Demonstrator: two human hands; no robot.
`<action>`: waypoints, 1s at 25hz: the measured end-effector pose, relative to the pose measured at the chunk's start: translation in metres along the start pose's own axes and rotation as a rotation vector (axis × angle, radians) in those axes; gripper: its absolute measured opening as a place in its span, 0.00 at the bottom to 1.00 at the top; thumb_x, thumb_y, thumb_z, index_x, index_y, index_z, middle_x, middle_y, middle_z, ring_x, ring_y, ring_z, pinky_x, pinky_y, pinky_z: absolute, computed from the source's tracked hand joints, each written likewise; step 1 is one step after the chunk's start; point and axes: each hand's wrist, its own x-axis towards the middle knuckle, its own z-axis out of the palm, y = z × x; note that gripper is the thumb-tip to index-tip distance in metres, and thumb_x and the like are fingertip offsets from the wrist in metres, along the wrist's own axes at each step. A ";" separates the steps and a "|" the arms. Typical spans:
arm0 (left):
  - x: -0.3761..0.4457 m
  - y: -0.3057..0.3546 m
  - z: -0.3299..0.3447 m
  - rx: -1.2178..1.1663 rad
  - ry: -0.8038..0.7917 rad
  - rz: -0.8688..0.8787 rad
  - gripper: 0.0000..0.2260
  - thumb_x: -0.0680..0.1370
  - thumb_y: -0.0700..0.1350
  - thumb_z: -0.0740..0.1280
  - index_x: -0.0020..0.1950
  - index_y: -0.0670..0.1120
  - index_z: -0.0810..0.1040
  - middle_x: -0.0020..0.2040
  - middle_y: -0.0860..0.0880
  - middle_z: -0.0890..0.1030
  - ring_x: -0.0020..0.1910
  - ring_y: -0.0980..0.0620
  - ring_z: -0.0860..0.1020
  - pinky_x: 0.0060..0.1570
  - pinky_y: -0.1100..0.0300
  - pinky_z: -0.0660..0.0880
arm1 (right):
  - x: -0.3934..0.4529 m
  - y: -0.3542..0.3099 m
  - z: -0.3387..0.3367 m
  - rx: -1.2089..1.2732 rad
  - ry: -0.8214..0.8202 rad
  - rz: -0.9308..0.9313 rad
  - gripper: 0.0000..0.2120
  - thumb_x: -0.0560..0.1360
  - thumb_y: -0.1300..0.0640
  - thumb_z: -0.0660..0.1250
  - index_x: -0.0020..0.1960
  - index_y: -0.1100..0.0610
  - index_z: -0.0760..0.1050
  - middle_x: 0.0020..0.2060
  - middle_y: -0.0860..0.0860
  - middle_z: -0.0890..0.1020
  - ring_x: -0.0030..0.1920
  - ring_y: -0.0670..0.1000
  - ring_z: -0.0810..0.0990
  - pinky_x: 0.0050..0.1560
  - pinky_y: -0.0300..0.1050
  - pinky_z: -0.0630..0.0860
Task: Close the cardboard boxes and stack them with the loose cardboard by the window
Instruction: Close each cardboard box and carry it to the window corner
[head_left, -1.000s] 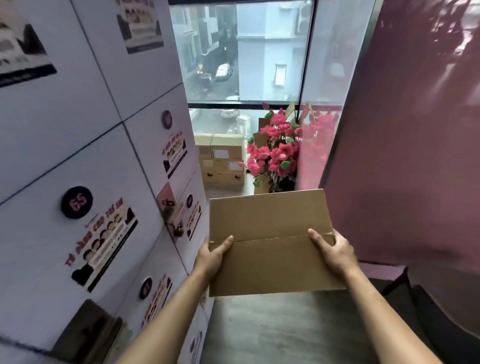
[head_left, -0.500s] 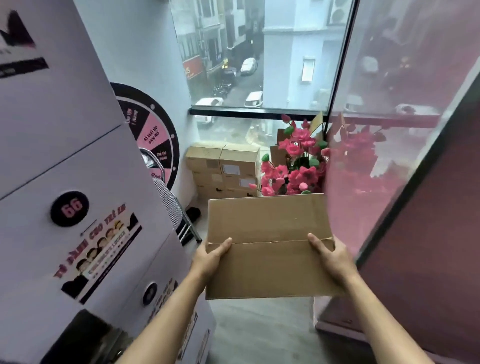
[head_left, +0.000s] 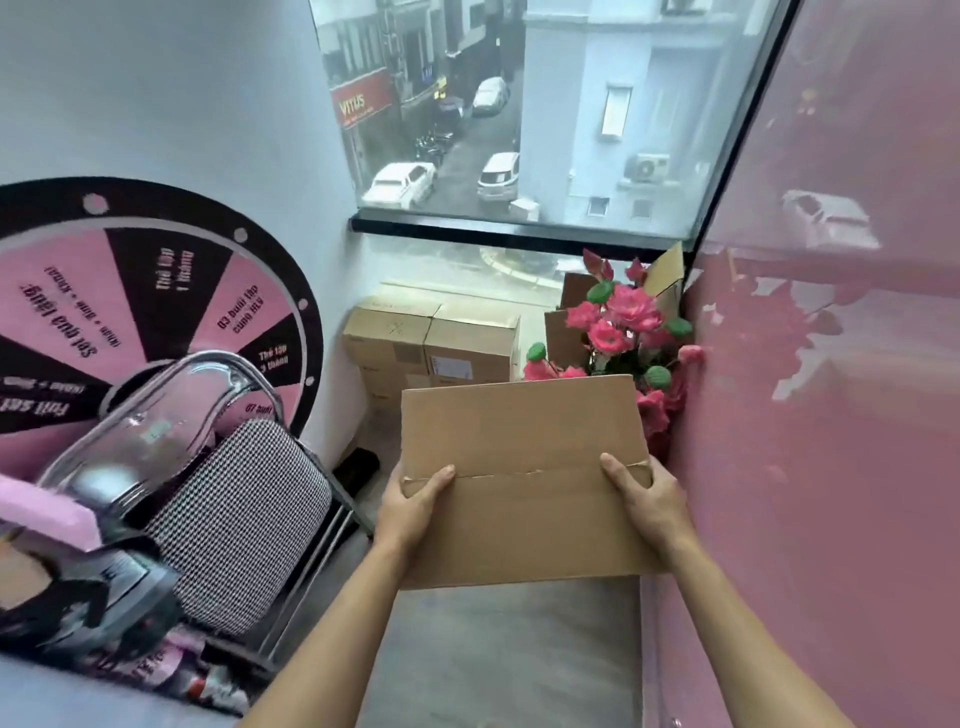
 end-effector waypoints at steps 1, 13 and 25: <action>0.023 0.009 0.007 0.000 0.004 0.008 0.40 0.58 0.69 0.74 0.67 0.55 0.76 0.58 0.53 0.82 0.54 0.55 0.80 0.57 0.54 0.77 | 0.024 -0.007 0.005 -0.001 0.018 0.006 0.24 0.71 0.33 0.70 0.60 0.47 0.78 0.52 0.47 0.84 0.54 0.53 0.81 0.59 0.54 0.77; 0.250 0.085 0.028 -0.030 0.265 -0.107 0.31 0.71 0.59 0.77 0.69 0.47 0.74 0.54 0.53 0.79 0.55 0.50 0.77 0.57 0.56 0.73 | 0.285 -0.091 0.121 0.005 -0.222 -0.031 0.28 0.66 0.28 0.70 0.57 0.45 0.79 0.49 0.43 0.83 0.51 0.47 0.81 0.54 0.50 0.77; 0.483 0.155 -0.014 -0.139 0.273 -0.190 0.31 0.67 0.62 0.75 0.67 0.53 0.75 0.58 0.53 0.82 0.58 0.49 0.80 0.64 0.47 0.75 | 0.503 -0.189 0.289 -0.137 -0.306 -0.046 0.28 0.64 0.22 0.66 0.47 0.45 0.76 0.44 0.47 0.81 0.47 0.54 0.77 0.50 0.50 0.72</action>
